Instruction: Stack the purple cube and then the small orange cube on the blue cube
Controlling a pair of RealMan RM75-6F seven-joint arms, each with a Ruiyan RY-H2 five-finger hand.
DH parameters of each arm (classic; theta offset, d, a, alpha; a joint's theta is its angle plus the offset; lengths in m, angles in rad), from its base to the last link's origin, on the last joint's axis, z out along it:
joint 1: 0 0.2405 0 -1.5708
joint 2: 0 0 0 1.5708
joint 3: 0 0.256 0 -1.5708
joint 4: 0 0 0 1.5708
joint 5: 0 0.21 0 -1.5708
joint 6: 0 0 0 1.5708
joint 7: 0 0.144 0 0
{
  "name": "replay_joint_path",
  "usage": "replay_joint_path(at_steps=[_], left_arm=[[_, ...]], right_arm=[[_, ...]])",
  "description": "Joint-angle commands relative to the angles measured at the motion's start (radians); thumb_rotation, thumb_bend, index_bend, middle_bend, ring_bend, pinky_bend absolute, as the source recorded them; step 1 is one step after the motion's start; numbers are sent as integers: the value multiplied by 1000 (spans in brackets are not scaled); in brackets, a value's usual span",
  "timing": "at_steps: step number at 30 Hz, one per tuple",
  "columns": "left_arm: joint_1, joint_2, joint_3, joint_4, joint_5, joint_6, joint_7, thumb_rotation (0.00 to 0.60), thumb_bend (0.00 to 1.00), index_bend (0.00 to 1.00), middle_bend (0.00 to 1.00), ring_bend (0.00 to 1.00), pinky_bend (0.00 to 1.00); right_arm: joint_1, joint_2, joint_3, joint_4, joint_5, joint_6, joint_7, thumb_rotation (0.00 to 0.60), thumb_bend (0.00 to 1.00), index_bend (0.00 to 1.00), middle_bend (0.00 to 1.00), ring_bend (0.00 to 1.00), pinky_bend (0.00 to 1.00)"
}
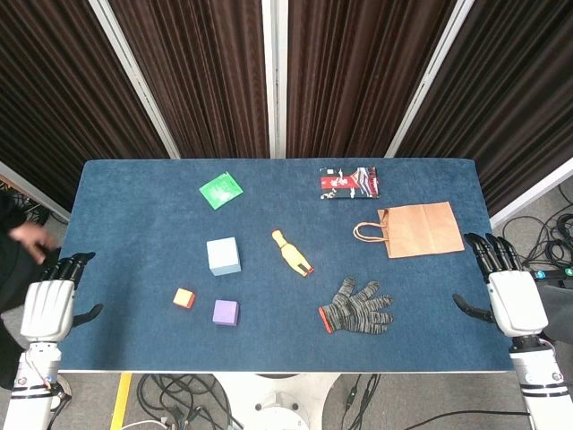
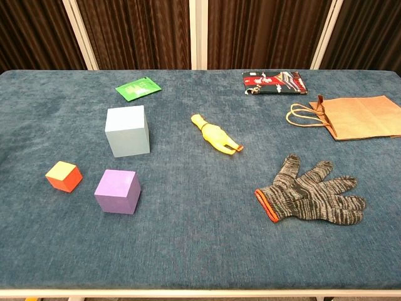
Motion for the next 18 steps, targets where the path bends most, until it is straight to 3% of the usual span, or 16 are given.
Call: replay_joint_path(at_steps=[1, 12, 18], left_arm=[[0, 0, 1, -1, -1, -2, -2, 600, 127, 249, 317, 242, 320], [-11, -3, -1, -15, 12, -12, -12, 600, 128, 249, 317, 242, 320], [-40, -20, 40, -54, 68, -71, 19, 600, 128, 249, 317, 242, 320]], right_arm=[[1, 0, 1, -1, 1, -1, -2, 600, 121, 0, 82, 0, 0], [2, 1, 6, -2, 10, -1, 1, 600, 121, 0, 85, 0, 0], [2, 3, -3, -2, 2, -9, 2, 600, 121, 0, 84, 0, 0]])
